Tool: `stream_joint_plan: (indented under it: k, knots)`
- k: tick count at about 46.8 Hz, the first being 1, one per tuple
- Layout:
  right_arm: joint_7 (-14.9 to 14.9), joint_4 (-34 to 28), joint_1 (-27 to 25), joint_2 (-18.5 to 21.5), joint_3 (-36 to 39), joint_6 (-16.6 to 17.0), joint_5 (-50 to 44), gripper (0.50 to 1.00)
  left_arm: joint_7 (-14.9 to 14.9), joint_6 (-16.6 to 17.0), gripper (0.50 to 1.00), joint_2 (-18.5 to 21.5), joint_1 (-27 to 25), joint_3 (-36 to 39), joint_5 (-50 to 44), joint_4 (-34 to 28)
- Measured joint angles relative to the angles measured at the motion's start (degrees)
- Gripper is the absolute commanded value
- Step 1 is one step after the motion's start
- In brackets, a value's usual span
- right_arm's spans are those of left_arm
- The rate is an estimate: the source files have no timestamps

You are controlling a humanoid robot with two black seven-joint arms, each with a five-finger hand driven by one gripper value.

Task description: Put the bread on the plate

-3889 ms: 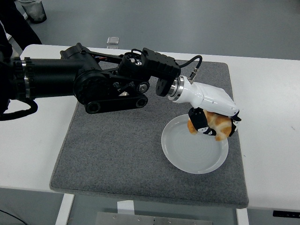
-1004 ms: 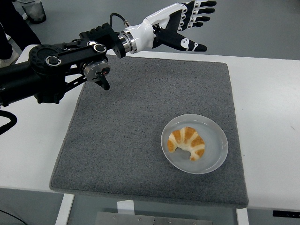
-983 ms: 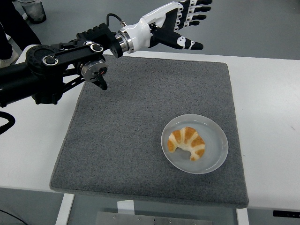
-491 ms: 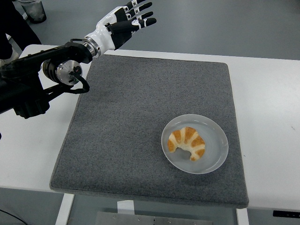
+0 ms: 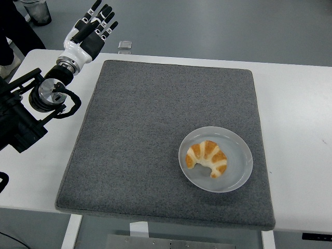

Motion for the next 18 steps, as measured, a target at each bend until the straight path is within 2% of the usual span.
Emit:
stream_joint_plan:
  k: [6, 18]
  knots:
    - [0.0, 0.0, 0.0, 0.0, 0.1, 0.2, 0.0, 0.952, -0.2, 0.0, 0.996, -0.3, 1.1, 0.0, -3.8, 1.2]
    - [0.0, 0.2, 0.0, 0.0, 0.2, 0.2, 0.2, 0.952, -0.5, -0.5, 0.999, -5.4, 1.3, -3.1, -4.3, 6.6]
